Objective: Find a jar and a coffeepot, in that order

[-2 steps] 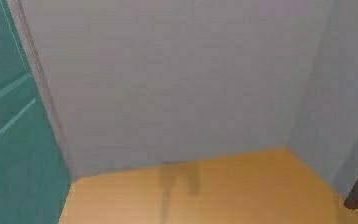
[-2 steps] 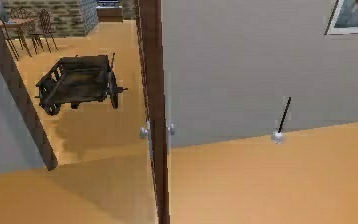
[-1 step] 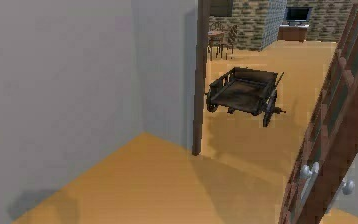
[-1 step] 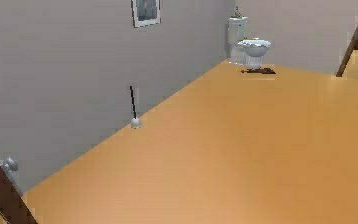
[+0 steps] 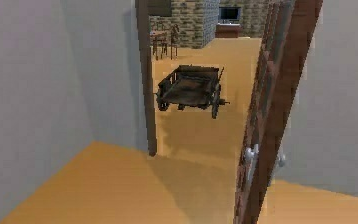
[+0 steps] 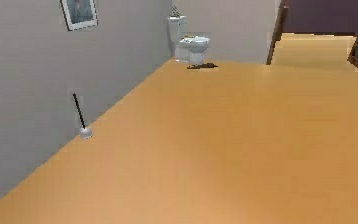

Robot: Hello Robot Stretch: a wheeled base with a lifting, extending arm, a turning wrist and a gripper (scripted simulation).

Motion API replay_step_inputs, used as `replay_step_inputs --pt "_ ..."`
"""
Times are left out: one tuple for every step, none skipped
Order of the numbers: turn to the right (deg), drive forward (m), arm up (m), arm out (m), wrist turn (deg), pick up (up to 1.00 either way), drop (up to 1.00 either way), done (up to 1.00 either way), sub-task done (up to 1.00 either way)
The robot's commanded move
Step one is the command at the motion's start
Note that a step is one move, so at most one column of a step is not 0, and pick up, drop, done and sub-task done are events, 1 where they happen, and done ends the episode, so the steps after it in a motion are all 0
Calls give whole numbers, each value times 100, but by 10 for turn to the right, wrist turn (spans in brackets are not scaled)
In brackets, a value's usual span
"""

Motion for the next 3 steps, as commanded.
replay_step_inputs --pt "0 60 0 0 0 0 0 0 0" --pt "90 0 0 0 0 0 0 0 0" --pt "0 100 0 0 0 0 0 0 0"
